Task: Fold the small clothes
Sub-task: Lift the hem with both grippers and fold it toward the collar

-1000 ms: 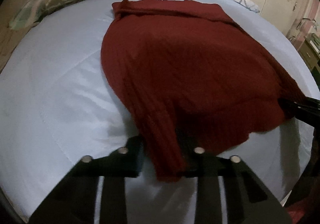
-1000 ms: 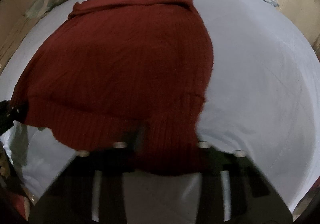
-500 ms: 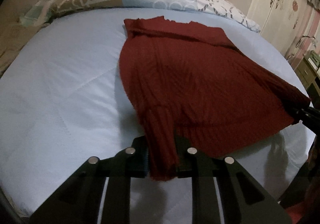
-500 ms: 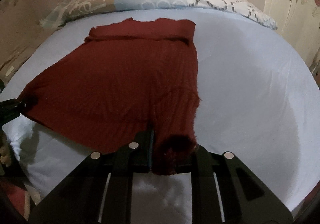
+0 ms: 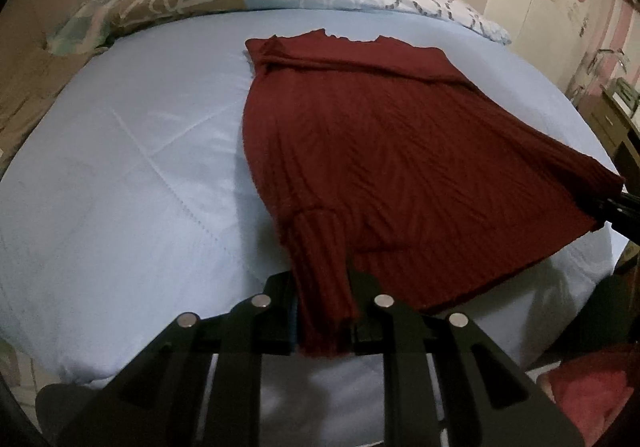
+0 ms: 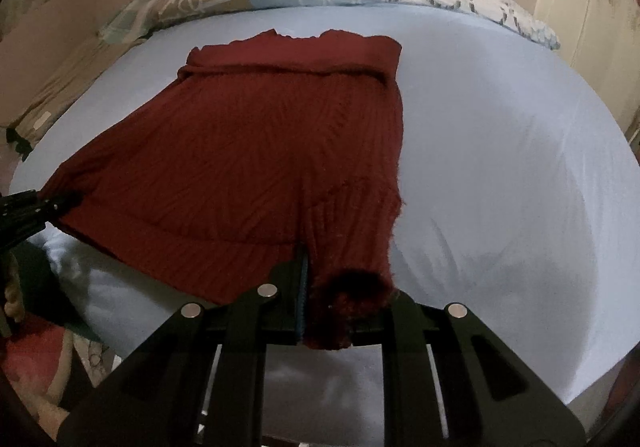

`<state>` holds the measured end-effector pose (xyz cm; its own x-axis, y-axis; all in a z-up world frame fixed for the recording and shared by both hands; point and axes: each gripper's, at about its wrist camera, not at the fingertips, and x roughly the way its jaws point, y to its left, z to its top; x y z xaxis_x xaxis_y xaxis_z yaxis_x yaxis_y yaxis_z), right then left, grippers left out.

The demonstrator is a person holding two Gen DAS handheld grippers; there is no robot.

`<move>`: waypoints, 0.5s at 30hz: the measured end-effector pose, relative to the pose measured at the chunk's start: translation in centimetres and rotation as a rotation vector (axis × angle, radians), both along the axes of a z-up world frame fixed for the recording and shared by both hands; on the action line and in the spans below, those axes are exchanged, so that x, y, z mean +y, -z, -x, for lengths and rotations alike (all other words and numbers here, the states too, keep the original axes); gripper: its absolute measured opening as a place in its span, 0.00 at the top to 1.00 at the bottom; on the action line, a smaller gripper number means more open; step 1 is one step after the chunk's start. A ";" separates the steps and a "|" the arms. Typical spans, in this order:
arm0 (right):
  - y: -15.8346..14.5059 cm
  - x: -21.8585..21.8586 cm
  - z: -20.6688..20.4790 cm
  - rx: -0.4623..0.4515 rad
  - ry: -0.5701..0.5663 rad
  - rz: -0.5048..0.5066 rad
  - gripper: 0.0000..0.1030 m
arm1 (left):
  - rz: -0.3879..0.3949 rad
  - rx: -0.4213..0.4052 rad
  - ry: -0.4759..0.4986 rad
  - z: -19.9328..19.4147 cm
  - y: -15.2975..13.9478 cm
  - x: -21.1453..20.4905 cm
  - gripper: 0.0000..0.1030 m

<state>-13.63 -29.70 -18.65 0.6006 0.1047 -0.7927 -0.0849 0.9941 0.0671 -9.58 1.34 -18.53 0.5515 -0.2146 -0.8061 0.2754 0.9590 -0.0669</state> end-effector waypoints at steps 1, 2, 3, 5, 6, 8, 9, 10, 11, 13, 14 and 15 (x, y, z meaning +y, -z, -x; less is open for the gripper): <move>0.1 0.0 0.0 0.000 0.002 -0.005 0.86 | -0.004 -0.001 0.002 0.0 0.1 0.0 0.83; 0.2 0.0 -0.1 0.000 0.004 -0.010 0.86 | -0.008 -0.004 0.002 -0.4 0.1 -0.1 0.83; 0.2 -0.1 -0.3 -0.005 0.006 -0.014 0.86 | -0.010 -0.008 0.000 -0.7 0.1 -0.1 0.83; 0.0 0.0 -0.9 -0.019 0.002 -0.012 0.86 | -0.024 -0.029 -0.001 -1.3 -0.1 -0.3 0.83; -0.2 0.1 -1.2 -0.034 -0.002 -0.009 0.86 | -0.034 -0.046 -0.001 -1.6 -0.3 -0.4 0.83; -0.7 0.3 -1.7 -0.068 -0.005 0.001 0.86 | -0.048 -0.086 0.002 -2.7 -0.9 -0.7 0.83; -1.1 0.2 -2.3 -0.092 -0.002 0.001 0.86 | -0.045 -0.111 -0.001 -3.5 -1.5 -0.8 0.83; -1.5 0.1 -2.9 -0.115 0.003 -0.003 0.86 | -0.044 -0.124 -0.003 -3.8 -1.8 -0.9 0.83; -2.0 0.0 -3.6 -0.139 0.008 -0.004 0.86 | -0.048 -0.151 -0.008 -4.7 -2.4 -1.1 0.83; -2.8 0.0 -4.9 -0.175 0.018 -0.001 0.86 | -0.071 -0.201 -0.021 -6.6 -3.4 -1.7 0.83; -3.2 -0.1 -5.7 -0.191 0.024 -0.001 0.86 | -0.071 -0.217 -0.029 -7.4 -3.8 -1.8 0.83; -3.6 -0.3 -6.8 -0.213 0.033 -0.003 0.86 | -0.066 -0.232 -0.038 -8.4 -4.2 -1.9 0.83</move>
